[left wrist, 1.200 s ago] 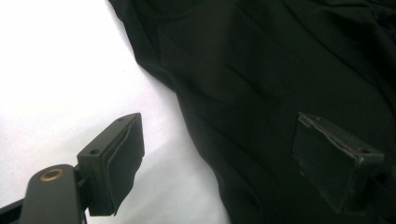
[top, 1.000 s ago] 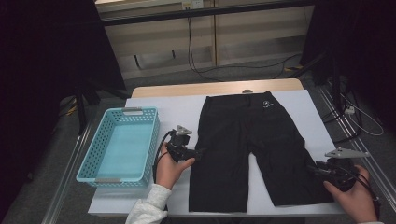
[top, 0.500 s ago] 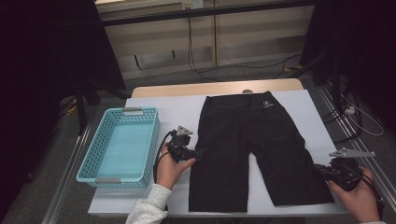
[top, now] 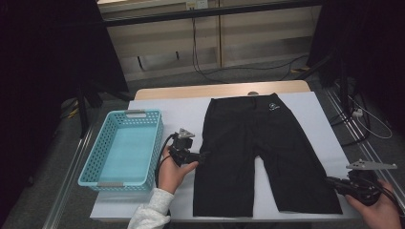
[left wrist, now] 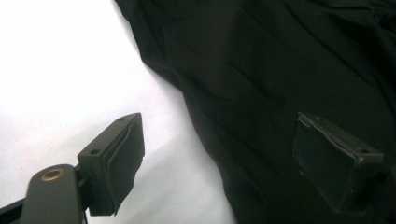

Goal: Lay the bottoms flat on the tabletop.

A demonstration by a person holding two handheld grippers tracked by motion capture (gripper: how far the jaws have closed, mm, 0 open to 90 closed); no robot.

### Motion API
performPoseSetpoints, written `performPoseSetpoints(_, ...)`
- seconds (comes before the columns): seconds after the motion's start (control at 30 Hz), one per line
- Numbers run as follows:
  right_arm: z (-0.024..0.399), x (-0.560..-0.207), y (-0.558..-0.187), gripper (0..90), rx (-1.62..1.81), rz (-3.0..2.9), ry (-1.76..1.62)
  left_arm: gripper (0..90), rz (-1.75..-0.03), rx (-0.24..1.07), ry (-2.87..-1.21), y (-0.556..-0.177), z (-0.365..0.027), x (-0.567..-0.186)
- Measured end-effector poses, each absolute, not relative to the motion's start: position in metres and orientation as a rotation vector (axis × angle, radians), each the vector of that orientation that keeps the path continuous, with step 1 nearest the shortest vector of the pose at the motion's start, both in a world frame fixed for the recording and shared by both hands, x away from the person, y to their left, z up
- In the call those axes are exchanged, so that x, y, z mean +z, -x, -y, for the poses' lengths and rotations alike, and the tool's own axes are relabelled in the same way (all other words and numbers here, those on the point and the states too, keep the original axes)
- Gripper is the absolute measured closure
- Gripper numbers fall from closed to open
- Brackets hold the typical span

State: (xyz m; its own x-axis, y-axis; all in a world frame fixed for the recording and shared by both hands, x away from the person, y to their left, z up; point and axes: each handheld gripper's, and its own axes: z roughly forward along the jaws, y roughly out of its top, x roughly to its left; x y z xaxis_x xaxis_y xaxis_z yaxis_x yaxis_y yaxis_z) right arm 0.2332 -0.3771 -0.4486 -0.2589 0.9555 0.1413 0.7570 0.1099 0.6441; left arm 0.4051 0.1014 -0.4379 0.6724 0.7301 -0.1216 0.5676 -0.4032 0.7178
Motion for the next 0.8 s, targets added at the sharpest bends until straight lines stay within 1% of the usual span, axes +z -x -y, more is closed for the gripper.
performPoseSetpoints(0.23, 0.372, -0.443, -0.252, 65.8, 0.921, -2.048, -1.639, 16.9, -1.011, 0.274, -2.123, -0.403, -0.104, -0.439)
performPoseSetpoints(0.3, 0.368, -0.441, -0.259, 58.5, 0.950, -2.032, -1.635, 16.8, -1.021, 0.278, -2.120, -0.402, -0.106, -0.441)
performPoseSetpoints(0.5, 0.347, -0.437, -0.281, 41.8, 1.013, -2.049, -1.565, 16.0, -1.038, 0.284, -2.128, -0.397, -0.116, -0.441)
performPoseSetpoints(0.63, 0.329, -0.433, -0.297, 35.0, 1.047, -2.067, -1.507, 15.0, -1.051, 0.299, -2.117, -0.392, -0.122, -0.441)
performPoseSetpoints(0.7, 0.320, -0.431, -0.305, 33.8, 1.061, -2.079, -1.470, 14.7, -1.054, 0.302, -2.123, -0.390, -0.124, -0.442)
performPoseSetpoints(0.8, 0.307, -0.430, -0.317, 28.1, 1.084, -2.092, -1.460, 13.5, -1.061, 0.306, -2.116, -0.386, -0.127, -0.444)
